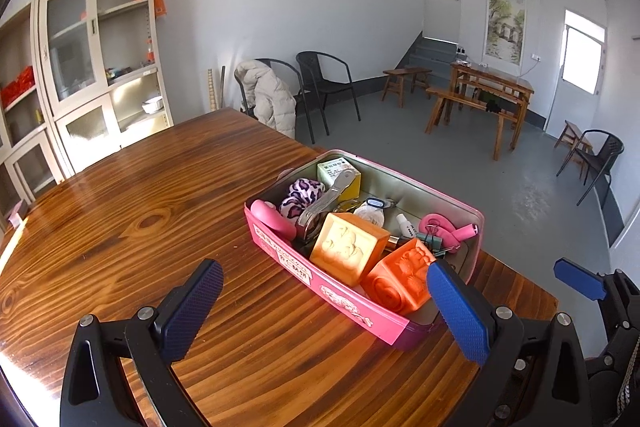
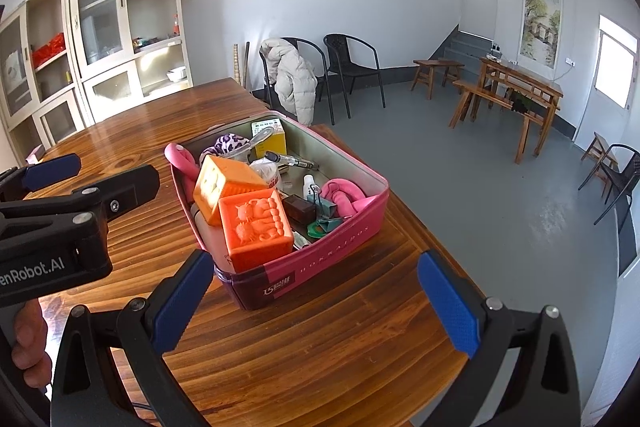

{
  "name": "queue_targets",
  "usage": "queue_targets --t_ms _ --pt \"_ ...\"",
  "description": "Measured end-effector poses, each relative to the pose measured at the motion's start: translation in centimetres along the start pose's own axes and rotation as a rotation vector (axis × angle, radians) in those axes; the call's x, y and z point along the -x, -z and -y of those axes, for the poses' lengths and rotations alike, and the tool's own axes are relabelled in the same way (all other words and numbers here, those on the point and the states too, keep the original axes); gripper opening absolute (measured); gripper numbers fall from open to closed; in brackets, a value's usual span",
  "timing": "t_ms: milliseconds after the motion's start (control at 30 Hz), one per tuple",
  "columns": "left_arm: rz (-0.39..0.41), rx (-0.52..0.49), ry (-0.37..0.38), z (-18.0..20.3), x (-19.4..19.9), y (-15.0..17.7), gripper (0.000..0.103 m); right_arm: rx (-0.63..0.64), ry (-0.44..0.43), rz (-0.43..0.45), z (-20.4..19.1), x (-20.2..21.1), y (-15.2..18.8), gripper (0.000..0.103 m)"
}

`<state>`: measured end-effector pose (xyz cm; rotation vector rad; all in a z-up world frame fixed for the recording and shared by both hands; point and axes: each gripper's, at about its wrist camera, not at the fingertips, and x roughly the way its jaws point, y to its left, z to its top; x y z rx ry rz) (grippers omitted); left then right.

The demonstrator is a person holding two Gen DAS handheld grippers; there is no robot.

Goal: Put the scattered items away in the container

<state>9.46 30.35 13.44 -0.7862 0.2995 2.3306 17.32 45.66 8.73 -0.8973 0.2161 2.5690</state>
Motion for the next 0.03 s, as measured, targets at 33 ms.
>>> queue_targets --t_ms 33 --pt "-0.005 -0.009 0.003 -0.15 0.08 0.09 0.103 0.000 -0.006 -0.001 -0.19 0.03 0.06 0.102"
